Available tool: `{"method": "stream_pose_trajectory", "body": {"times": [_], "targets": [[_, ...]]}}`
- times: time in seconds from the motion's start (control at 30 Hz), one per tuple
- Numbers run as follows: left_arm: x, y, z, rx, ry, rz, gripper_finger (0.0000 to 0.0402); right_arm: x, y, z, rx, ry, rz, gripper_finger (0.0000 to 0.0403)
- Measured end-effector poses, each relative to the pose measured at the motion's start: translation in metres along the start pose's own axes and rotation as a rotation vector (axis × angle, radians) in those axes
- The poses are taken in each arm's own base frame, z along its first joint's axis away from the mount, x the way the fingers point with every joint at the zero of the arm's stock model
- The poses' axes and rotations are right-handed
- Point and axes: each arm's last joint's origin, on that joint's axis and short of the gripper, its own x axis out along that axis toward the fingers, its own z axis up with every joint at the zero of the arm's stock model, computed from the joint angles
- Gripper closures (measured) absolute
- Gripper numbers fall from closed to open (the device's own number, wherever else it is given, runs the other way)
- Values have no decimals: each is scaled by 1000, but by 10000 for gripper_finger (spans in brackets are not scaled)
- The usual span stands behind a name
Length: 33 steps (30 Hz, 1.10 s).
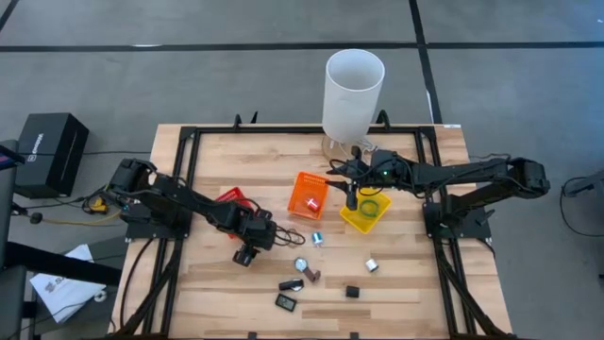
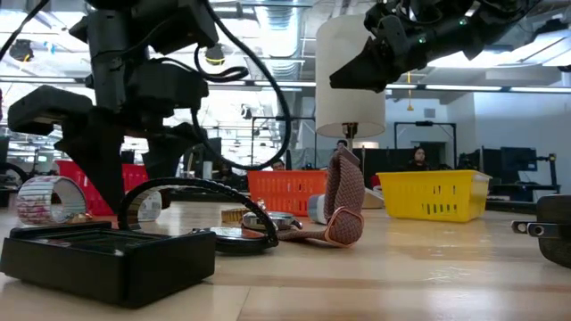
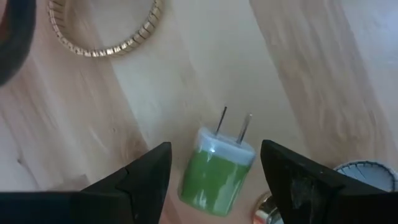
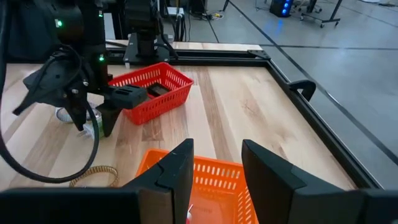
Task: Pick & Place Office items
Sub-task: Put the green charger adapter into the orange bin
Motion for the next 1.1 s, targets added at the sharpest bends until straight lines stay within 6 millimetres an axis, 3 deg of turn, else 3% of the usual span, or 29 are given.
{"method": "stream_pose_trajectory", "body": {"times": [0.2,0.57,0.7,0.93,1.1], "targets": [[0,0,0,31,1,0,177,0,0,0,0,0,0,275],[0,-1,2,29,-16,2,264,0,0,0,0,1,0,275],[-5,2,12,25,-66,40,266,0,0,0,0,0,0,275],[-34,27,50,-39,-194,270,258,0,0,0,0,0,0,275],[-44,61,57,-127,-295,341,258,0,0,0,0,-1,0,275]]}}
